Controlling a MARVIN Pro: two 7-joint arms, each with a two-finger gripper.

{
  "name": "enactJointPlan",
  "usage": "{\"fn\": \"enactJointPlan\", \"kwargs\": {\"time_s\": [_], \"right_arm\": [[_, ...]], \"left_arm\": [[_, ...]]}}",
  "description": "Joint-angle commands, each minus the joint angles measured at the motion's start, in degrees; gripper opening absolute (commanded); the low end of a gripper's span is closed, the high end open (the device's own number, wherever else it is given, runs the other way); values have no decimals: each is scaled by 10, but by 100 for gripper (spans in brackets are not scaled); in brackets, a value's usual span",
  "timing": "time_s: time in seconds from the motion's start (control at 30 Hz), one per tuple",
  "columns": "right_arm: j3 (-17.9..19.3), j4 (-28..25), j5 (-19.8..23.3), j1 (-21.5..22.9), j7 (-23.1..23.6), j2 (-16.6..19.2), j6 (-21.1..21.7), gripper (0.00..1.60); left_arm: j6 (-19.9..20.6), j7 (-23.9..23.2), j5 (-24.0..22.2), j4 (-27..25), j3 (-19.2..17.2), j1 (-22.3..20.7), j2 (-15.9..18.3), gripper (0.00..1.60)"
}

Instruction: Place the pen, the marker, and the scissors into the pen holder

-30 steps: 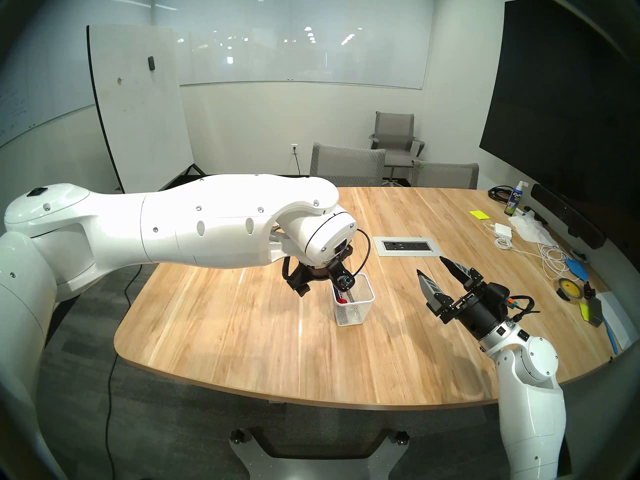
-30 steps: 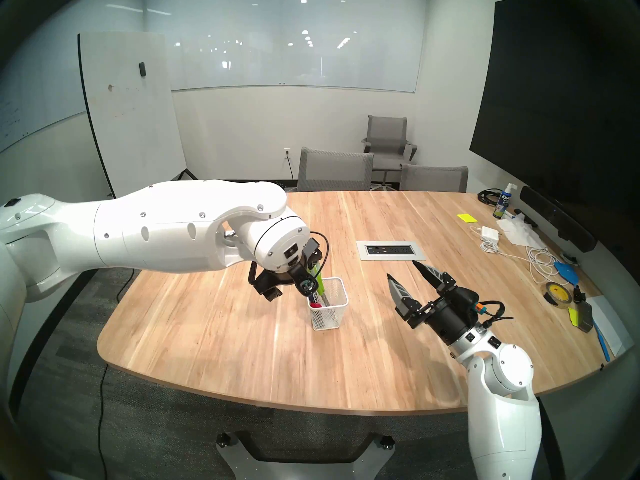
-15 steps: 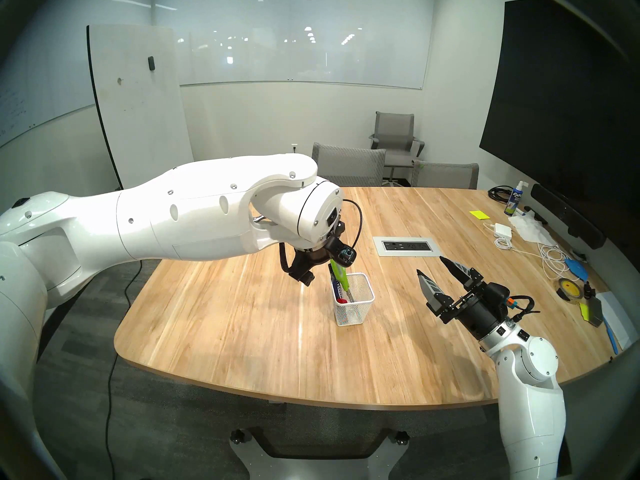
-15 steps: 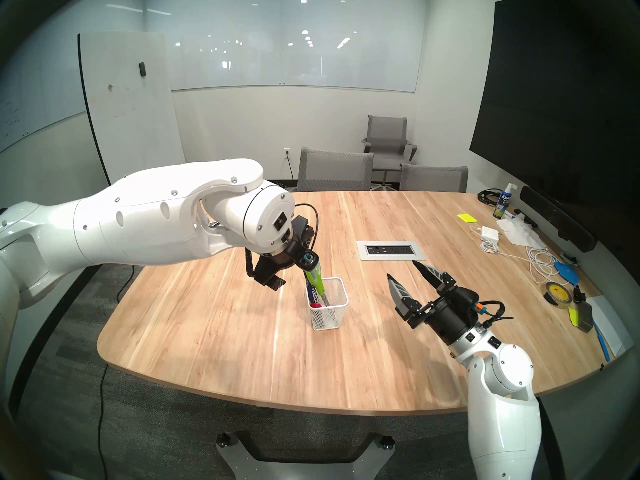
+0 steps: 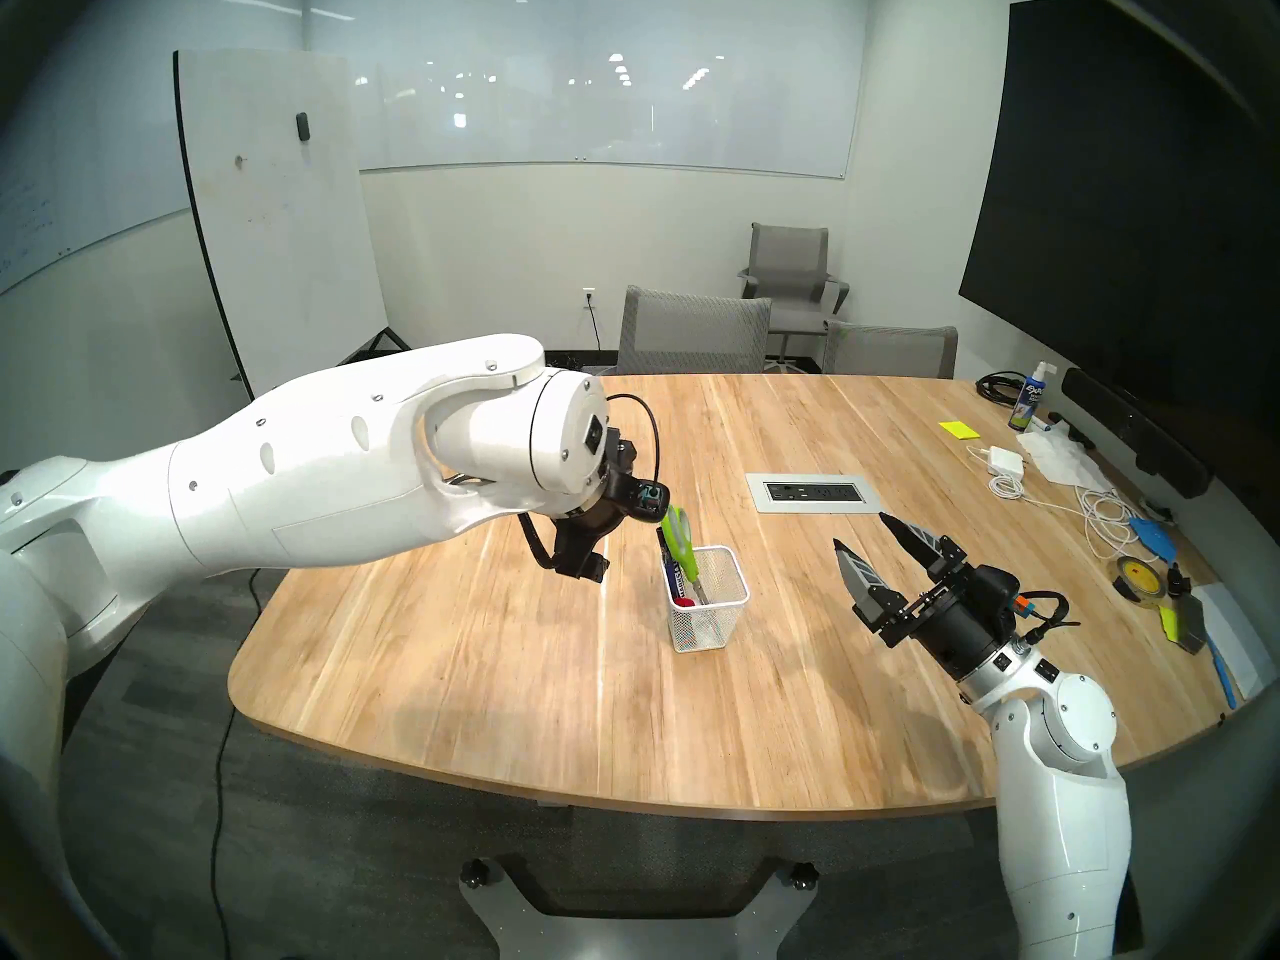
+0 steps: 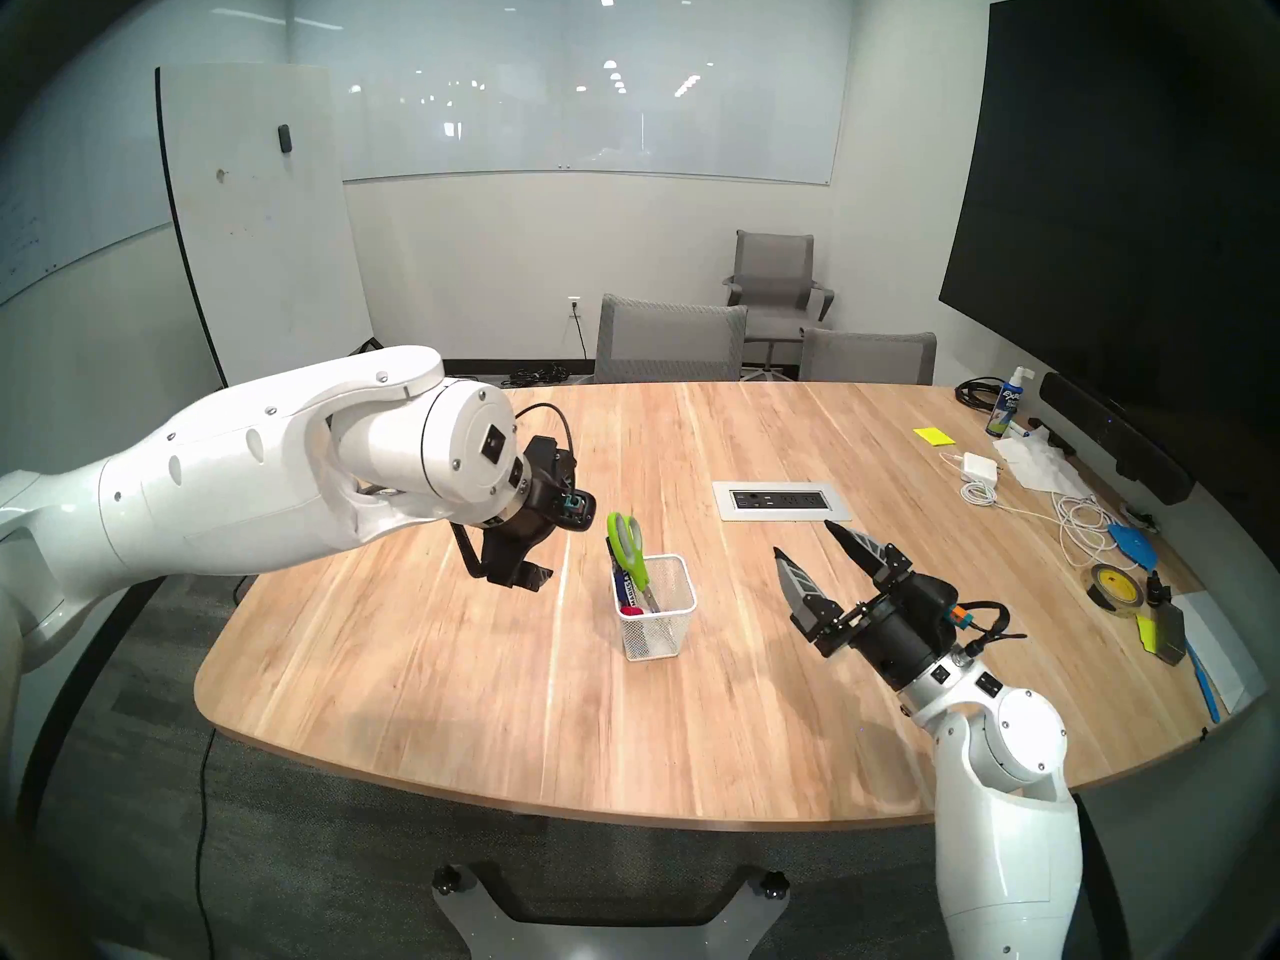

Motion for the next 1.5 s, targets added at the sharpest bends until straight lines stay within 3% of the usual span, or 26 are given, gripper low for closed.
{"fn": "enactJointPlan", "kwargs": {"time_s": [0.0,0.27,0.7,0.97,1.47], "right_arm": [[-1,-8,1,6,0,0,0,160],[0,-6,0,6,2,-1,-1,160],[2,-3,-1,7,5,-2,-1,160],[2,0,-2,8,6,-3,-1,160],[4,4,-3,9,9,-5,-2,160]], "left_arm": [[35,67,-34,-31,-71,63,57,160],[59,161,-101,-42,-138,142,91,160],[59,241,-163,-64,-161,231,109,160],[59,280,-179,-76,-164,270,124,160],[59,368,-209,-92,-214,310,164,160]]}}
